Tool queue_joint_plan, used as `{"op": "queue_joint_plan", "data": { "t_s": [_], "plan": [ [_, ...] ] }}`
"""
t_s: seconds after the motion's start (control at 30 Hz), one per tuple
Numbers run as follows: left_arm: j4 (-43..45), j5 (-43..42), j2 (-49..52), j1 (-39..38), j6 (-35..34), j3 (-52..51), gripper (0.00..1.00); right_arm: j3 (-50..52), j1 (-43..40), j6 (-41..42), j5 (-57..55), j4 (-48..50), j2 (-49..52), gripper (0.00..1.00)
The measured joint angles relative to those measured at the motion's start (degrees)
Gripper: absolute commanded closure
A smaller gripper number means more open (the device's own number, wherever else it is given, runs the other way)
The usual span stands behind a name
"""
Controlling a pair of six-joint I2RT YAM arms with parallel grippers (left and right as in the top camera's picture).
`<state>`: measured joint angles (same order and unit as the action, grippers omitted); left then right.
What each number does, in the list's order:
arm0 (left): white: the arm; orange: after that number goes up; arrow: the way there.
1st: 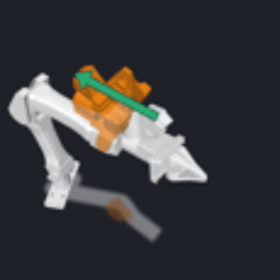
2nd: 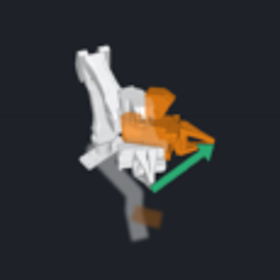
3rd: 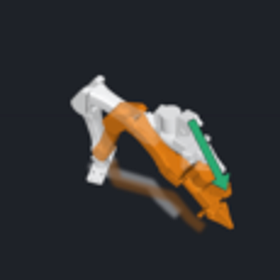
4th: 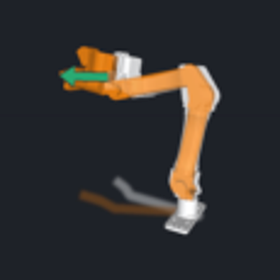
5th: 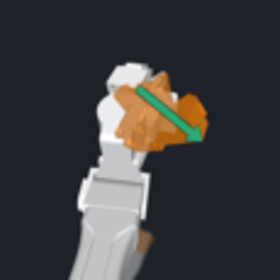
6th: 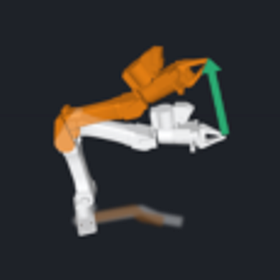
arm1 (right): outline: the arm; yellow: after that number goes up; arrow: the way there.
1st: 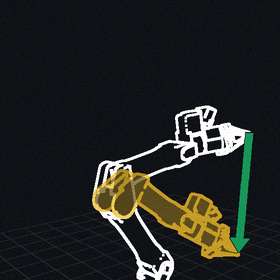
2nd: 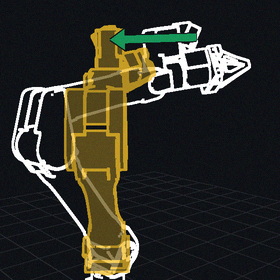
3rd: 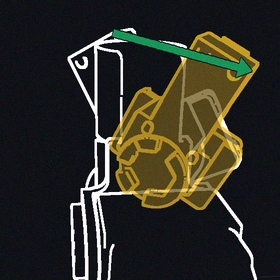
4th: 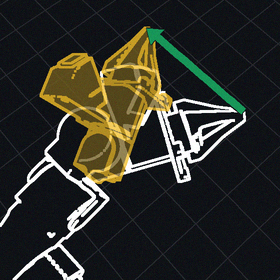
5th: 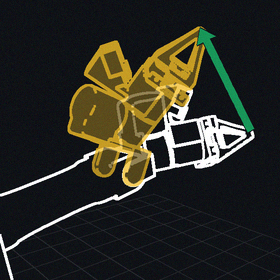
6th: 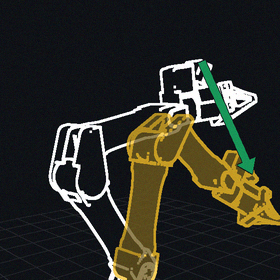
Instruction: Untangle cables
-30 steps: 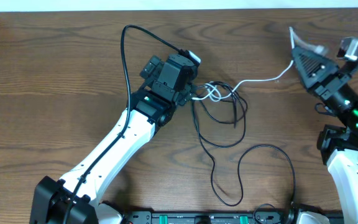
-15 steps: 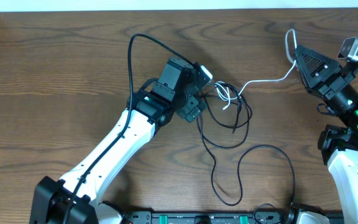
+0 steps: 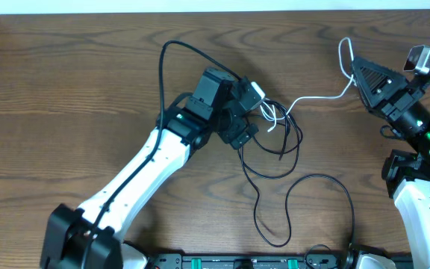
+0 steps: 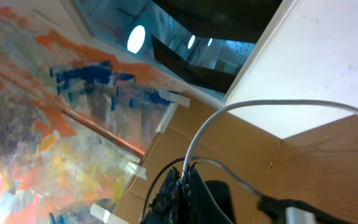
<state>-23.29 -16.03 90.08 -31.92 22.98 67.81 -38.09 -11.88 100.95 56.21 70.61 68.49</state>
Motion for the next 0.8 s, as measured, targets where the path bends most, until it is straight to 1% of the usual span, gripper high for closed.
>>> {"op": "queue_joint_plan", "data": {
  "t_s": [0.2, 0.37, 0.7, 0.8],
  "plan": [
    [1.46, -0.52, 6.36, 0.00, -0.02, 0.00, 0.02, 0.00, 0.00, 0.00, 1.09, 0.00, 0.00, 0.99],
    [3.10, -0.61, 9.64, 0.00, -0.02, 0.00, 0.02, 0.00, 0.00, 0.00, 1.70, 0.00, 0.00, 0.99],
    [6.29, -0.61, 10.97, 0.00, -0.02, 0.00, 0.02, 0.00, 0.00, 0.07, 2.69, 0.00, 0.00, 0.99],
    [6.86, -0.61, 10.97, 0.00, -0.02, 0.00, 0.02, 0.00, 0.00, 1.29, 3.39, 0.81, 0.00, 0.99]
  ]
}}
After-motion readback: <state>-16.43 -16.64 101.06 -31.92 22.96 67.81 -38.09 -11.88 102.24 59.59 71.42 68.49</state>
